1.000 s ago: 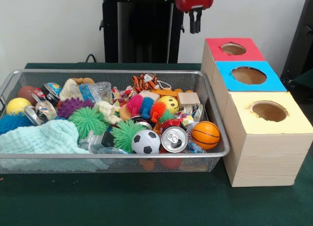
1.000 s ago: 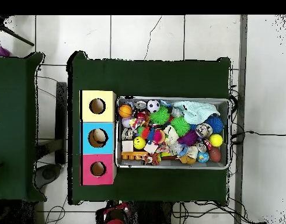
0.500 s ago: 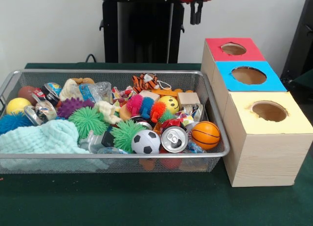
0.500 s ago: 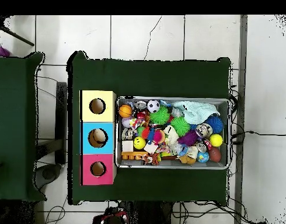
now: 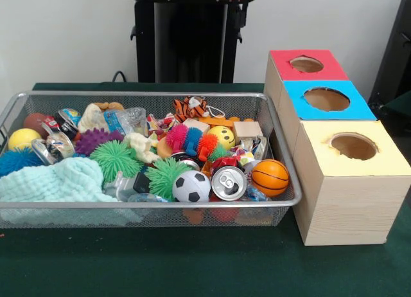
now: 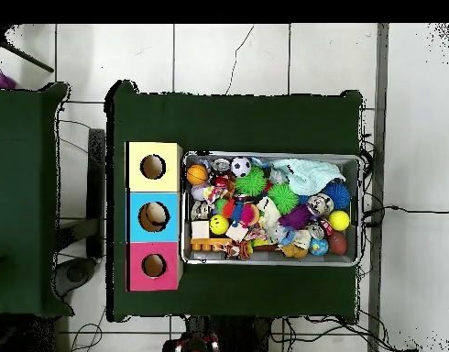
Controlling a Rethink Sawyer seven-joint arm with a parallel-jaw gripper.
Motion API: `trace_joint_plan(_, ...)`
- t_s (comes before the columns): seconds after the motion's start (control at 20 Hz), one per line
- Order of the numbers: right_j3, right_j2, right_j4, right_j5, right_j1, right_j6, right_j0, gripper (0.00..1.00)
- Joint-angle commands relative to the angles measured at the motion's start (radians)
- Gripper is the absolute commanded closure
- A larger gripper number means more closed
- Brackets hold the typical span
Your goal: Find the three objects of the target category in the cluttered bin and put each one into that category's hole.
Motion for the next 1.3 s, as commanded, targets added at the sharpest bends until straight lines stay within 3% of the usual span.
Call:
trace_joint_plan(0.05, -0.179, 0.112, -0.042, 0.133, -0.026, 0.031, -0.085, 1.00)
trace_joint_plan(0.6, -0.233, 0.242, -0.119, 0.240, -0.070, -0.039, -0.195, 1.00)
trace_joint_plan(0.95, -0.279, 0.293, -0.129, 0.344, -0.088, -0.054, -0.198, 1.00)
trace_joint_plan(1.3, -0.314, 0.326, -0.143, 0.382, -0.068, -0.043, -0.201, 1.00)
